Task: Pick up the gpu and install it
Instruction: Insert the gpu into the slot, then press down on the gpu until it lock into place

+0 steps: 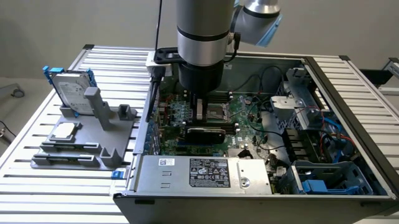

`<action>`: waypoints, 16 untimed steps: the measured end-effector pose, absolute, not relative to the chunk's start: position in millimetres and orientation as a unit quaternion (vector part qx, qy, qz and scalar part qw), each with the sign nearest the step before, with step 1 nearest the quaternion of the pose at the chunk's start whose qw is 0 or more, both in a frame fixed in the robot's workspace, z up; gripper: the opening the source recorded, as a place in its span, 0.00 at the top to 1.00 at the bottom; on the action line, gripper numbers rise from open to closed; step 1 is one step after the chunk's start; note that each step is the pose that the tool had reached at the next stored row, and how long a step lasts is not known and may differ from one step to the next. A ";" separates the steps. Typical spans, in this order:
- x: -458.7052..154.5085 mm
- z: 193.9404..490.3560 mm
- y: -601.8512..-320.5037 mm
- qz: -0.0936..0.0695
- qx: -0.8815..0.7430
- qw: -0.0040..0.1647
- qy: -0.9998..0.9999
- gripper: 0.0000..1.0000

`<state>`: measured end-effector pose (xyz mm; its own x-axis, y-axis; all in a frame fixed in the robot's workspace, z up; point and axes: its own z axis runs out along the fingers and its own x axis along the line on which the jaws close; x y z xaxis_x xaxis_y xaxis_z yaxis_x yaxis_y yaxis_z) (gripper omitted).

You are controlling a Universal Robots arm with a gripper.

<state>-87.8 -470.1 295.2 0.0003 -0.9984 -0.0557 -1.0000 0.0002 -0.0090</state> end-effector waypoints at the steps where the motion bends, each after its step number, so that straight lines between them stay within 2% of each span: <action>1: -87.8 295.2 -470.0 0.016 -0.707 0.023 0.707 0.89; 16: -87.8 294.9 -470.0 0.017 -0.707 0.023 0.707 0.89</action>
<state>-87.8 -470.0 294.9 0.0003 -0.9985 -0.0555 -1.0000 0.0002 -0.0083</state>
